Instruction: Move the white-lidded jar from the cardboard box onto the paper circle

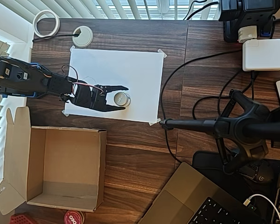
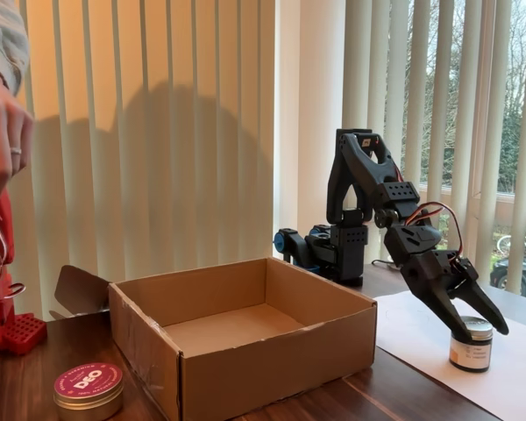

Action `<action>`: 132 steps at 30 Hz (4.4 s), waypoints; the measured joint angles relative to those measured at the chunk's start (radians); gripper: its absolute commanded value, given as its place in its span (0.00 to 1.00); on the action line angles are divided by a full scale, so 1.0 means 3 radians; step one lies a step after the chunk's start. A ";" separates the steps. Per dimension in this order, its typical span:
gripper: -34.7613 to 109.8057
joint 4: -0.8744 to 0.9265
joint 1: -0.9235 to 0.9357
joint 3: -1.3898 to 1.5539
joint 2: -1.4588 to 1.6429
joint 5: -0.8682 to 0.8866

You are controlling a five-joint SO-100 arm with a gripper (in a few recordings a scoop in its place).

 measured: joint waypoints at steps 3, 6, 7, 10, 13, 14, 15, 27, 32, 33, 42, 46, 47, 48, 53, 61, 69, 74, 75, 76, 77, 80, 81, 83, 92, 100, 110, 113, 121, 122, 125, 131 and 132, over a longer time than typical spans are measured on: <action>0.53 -0.0051 0.0000 0.0005 0.0225 0.0123; 0.53 -0.0072 -0.0061 0.0102 0.0685 0.0363; 0.53 -0.0077 -0.0082 0.0169 0.0864 0.0476; 0.48 -0.0020 -0.0148 0.0430 0.1452 0.0941; 0.44 0.0179 -0.0271 0.0767 0.2056 0.1524; 0.43 0.0210 -0.0302 0.0910 0.2260 0.1718; 0.39 0.0251 -0.0327 0.1058 0.2444 0.1912; 0.24 0.2173 -0.0670 0.2260 0.4806 0.4295; 0.24 0.3068 -0.0665 0.2321 0.5180 0.4760; 0.24 0.3206 -0.0665 0.2342 0.5231 0.4827; 0.24 0.4101 -0.0818 0.2408 0.5691 0.5200; 0.24 0.4331 -0.0844 0.2413 0.5865 0.5282; 0.24 0.4372 -0.0844 0.2413 0.5911 0.5277; 0.24 0.4403 -0.0844 0.2413 0.5937 0.5267; 0.24 0.4535 -0.0833 0.2408 0.5998 0.5236; 0.24 0.4546 -0.0833 0.2408 0.6008 0.5159; 0.24 0.4546 -0.0833 0.2408 0.6008 0.5190; 0.25 0.4551 -0.0833 0.2408 0.6008 0.5190; 0.25 0.4551 -0.0833 0.2408 0.6008 0.5190; 0.25 0.4551 -0.0833 0.2408 0.6008 0.5190; 0.24 0.4551 -0.0833 0.2408 0.6008 0.5190; 0.24 0.4551 -0.0833 0.2408 0.6008 0.5190; 0.24 0.4551 -0.0833 0.2408 0.6008 0.5190; 0.24 0.4551 -0.0833 0.2408 0.6008 0.5190; 0.24 0.4551 -0.0833 0.2408 0.6008 0.5190; 0.24 0.4551 -0.0833 0.2408 0.6008 0.5190; 0.24 0.4551 -0.0833 0.2408 0.6008 0.5190; 0.24 0.4551 -0.0833 0.2408 0.6008 0.5190; 0.24 0.4551 -0.0833 0.2408 0.6008 0.5190; 0.24 0.4551 -0.0833 0.2408 0.6008 0.5190; 0.24 0.4551 -0.0833 0.2408 0.6008 0.5190; 0.24 0.4551 -0.0833 0.2408 0.6008 0.5190; 0.24 0.4551 -0.0833 0.2408 0.6008 0.5190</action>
